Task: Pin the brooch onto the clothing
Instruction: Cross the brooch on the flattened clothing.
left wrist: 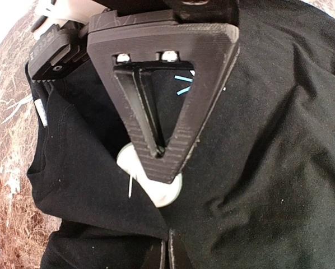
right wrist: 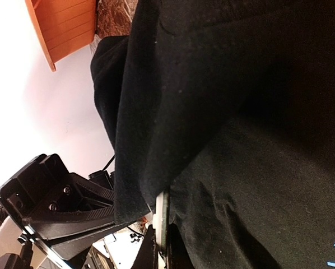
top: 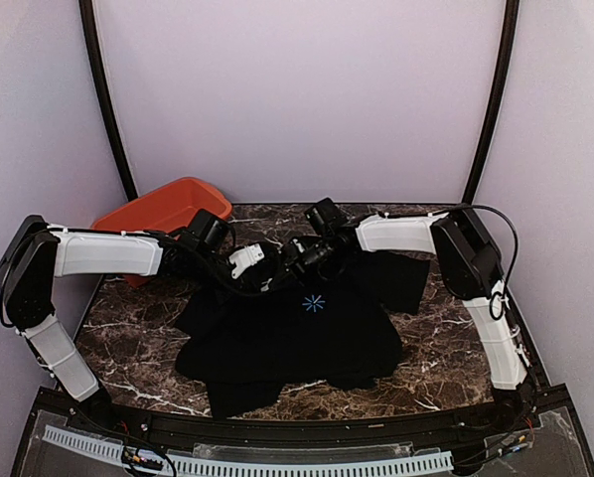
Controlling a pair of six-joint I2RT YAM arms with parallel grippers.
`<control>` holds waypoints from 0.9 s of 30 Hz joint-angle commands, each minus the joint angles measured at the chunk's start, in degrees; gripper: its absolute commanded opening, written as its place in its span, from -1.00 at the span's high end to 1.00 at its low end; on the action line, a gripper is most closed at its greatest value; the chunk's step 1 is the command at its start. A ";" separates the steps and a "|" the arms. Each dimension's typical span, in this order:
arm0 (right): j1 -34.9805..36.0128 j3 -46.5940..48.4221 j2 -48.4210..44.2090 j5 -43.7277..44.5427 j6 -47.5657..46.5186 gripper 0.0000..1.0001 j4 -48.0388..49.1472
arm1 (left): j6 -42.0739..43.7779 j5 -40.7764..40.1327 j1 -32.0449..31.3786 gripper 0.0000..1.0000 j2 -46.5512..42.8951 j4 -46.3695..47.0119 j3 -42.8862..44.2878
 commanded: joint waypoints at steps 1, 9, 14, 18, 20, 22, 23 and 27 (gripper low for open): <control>0.79 2.60 1.84 1.05 -3.18 1.00 -3.64 | 0.50 0.20 -0.35 0.99 -0.03 -1.74 1.03; 2.23 1.70 2.09 2.02 -8.62 1.00 -8.12 | 0.59 -0.22 -0.41 0.99 -0.30 -1.65 1.04; 3.47 2.85 2.08 1.39 -10.01 1.00 -8.28 | 0.55 0.28 -0.36 0.99 -0.21 -1.59 1.02; 3.83 4.12 1.93 0.52 -10.85 1.00 -7.97 | 0.70 1.53 -0.38 0.99 -0.08 -1.80 1.05; 3.88 4.35 1.74 0.04 -11.18 1.00 -7.56 | 0.76 2.07 -0.48 0.99 0.13 -2.01 1.17; 3.88 4.45 1.51 -0.28 -11.46 1.00 -7.15 | 0.81 2.34 -0.48 0.99 0.38 -2.23 1.39; 3.88 4.47 1.43 -0.53 -11.65 1.00 -6.85 | 0.87 2.42 -0.49 0.99 0.47 -2.30 1.41; 3.99 4.55 1.13 -1.34 -12.54 1.00 -6.47 | 0.94 2.38 -0.58 0.99 0.88 -2.85 1.81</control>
